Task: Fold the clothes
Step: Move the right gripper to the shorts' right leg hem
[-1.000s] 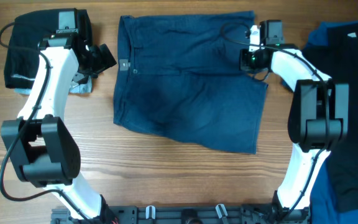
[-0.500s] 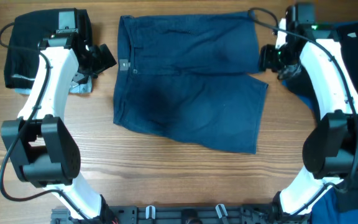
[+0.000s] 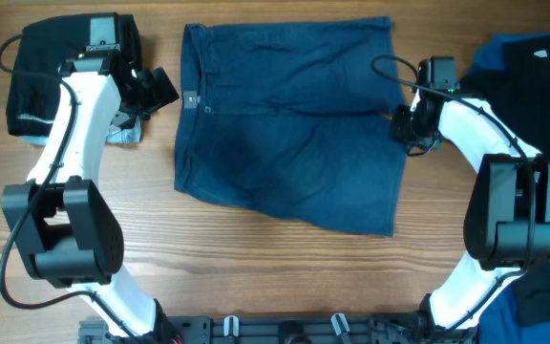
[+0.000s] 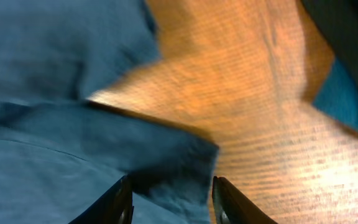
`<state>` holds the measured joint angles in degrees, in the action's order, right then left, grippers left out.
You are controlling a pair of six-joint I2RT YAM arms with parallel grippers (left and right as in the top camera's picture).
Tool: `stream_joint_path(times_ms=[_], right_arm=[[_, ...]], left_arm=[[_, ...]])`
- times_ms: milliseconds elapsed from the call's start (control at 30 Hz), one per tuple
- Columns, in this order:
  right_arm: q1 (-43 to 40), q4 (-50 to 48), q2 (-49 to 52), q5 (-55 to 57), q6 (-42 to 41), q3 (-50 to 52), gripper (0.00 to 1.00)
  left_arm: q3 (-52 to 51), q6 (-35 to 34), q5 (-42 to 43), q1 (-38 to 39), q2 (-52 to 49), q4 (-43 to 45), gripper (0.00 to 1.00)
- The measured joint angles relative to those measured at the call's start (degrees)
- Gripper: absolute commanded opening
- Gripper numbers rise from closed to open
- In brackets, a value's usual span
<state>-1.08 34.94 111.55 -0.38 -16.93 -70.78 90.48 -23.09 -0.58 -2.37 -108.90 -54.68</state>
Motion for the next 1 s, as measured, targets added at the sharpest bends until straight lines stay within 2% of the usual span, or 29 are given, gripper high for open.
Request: stream_joint_path(times_ms=[67, 100, 133, 167, 200, 300, 333, 367, 400, 433, 533, 700, 767, 867, 900, 933, 1000], right_arm=[[0.0, -1.2, 0.0, 1.6, -1.6, 1.6, 0.42], [0.0, -1.5, 0.0, 2.0, -2.1, 1.7, 0.30], [0.0, -1.9, 0.0, 2.3, -2.5, 1.8, 0.12], [0.0, -2.5, 0.0, 2.4, -3.0, 1.9, 0.04], [0.0, -3.4, 0.0, 2.6, -3.0, 2.1, 0.04], [0.0, -7.5, 0.0, 3.1, -3.4, 2.3, 0.04], [0.0, -8.0, 0.0, 3.1, -3.4, 2.3, 0.11], [0.0, -8.5, 0.0, 3.3, -3.4, 2.3, 0.26], [0.0, -8.5, 0.0, 3.3, -3.5, 2.3, 0.30], [0.0, -8.6, 0.0, 3.5, -3.7, 2.3, 0.30], [0.0, -9.4, 0.0, 4.4, -4.0, 2.3, 0.12], [-0.2, -10.5, 0.0, 9.9, -3.8, 2.3, 0.05], [-0.8, -12.4, 0.0, 11.2, -3.5, 2.3, 0.05], [-2.6, -14.4, 0.0, 11.1, -0.7, 2.3, 0.16], [-3.3, -13.9, 0.0, 10.6, 0.7, 2.2, 0.26], [-4.0, -12.4, 0.0, 9.9, 1.9, 2.0, 0.33], [-5.5, -8.2, 0.0, 7.3, 3.2, 0.6, 0.39]], left_arm=[[0.0, 0.0, 0.0, 0.0, 0.0, 0.0, 1.00], [0.0, 0.0, 0.0, 0.0, 0.0, 0.0, 1.00], [0.0, 0.0, 0.0, 0.0, 0.0, 0.0, 1.00], [0.0, 0.0, 0.0, 0.0, 0.0, 0.0, 1.00], [0.0, 0.0, 0.0, 0.0, 0.0, 0.0, 1.00], [0.0, 0.0, 0.0, 0.0, 0.0, 0.0, 1.00], [0.0, 0.0, 0.0, 0.0, 0.0, 0.0, 1.00], [0.0, 0.0, 0.0, 0.0, 0.0, 0.0, 1.00], [0.0, 0.0, 0.0, 0.0, 0.0, 0.0, 1.00], [0.0, 0.0, 0.0, 0.0, 0.0, 0.0, 1.00], [0.0, 0.0, 0.0, 0.0, 0.0, 0.0, 1.00], [0.0, 0.0, 0.0, 0.0, 0.0, 0.0, 1.00], [0.0, 0.0, 0.0, 0.0, 0.0, 0.0, 1.00], [0.0, 0.0, 0.0, 0.0, 0.0, 0.0, 1.00], [0.0, 0.0, 0.0, 0.0, 0.0, 0.0, 1.00], [0.0, 0.0, 0.0, 0.0, 0.0, 0.0, 1.00], [0.0, 0.0, 0.0, 0.0, 0.0, 0.0, 1.00]])
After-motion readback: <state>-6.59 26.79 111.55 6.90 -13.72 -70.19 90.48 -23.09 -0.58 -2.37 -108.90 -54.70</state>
